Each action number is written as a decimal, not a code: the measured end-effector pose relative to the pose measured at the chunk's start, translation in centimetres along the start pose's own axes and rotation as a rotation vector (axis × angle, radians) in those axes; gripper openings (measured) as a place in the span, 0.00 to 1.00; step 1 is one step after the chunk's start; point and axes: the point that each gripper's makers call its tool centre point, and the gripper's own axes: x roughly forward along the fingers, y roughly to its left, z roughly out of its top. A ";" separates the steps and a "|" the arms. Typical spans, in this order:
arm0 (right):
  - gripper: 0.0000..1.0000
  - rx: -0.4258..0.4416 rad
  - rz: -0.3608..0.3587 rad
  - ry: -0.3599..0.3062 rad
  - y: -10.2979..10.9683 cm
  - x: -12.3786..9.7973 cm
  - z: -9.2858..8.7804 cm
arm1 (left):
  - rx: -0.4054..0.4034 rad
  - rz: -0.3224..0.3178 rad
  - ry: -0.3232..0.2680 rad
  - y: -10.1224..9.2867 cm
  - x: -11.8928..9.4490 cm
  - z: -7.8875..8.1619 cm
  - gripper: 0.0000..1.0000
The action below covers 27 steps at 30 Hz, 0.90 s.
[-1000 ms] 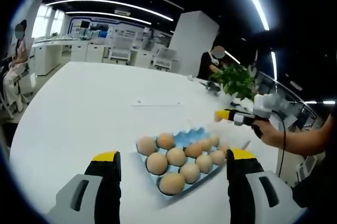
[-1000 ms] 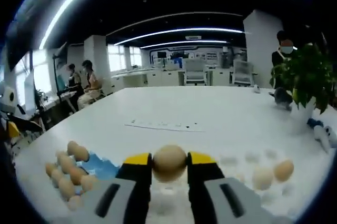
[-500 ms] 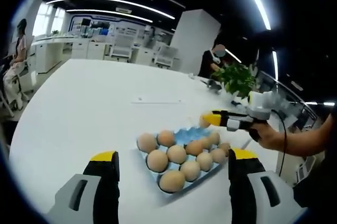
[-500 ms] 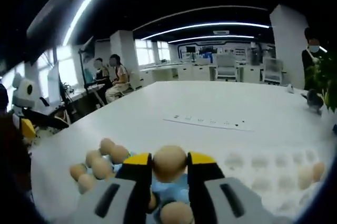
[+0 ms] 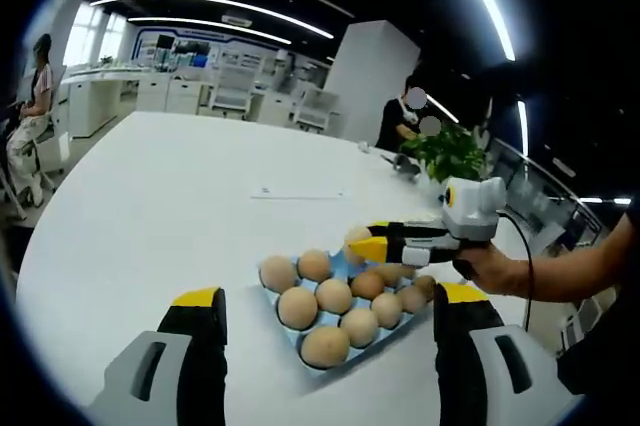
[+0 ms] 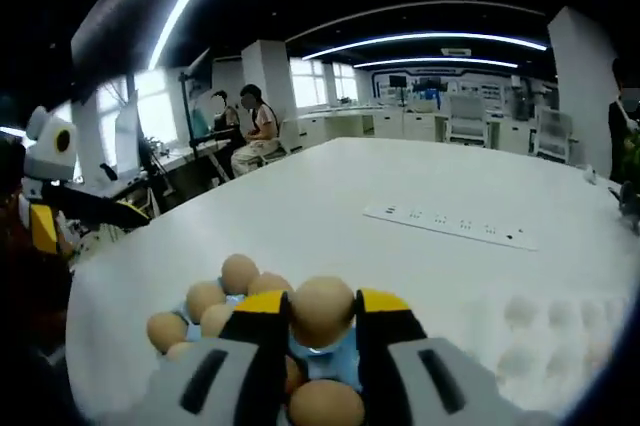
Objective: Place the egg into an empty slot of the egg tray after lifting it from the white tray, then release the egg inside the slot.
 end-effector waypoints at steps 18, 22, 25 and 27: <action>0.26 -0.007 0.037 0.091 0.2 1.0 -2.1 | -0.002 0.014 -0.015 0.4 -0.1 0.3 0.86; 0.26 -0.004 0.043 0.088 0.2 1.1 -2.1 | 0.001 0.013 -0.013 0.3 0.0 0.3 0.86; 0.26 -0.009 0.046 0.091 0.2 1.1 -2.1 | 0.002 0.013 -0.012 0.3 0.0 0.2 0.86; 0.26 -0.014 0.050 0.090 0.2 1.1 -2.1 | 0.002 0.015 -0.010 0.4 0.0 0.2 0.86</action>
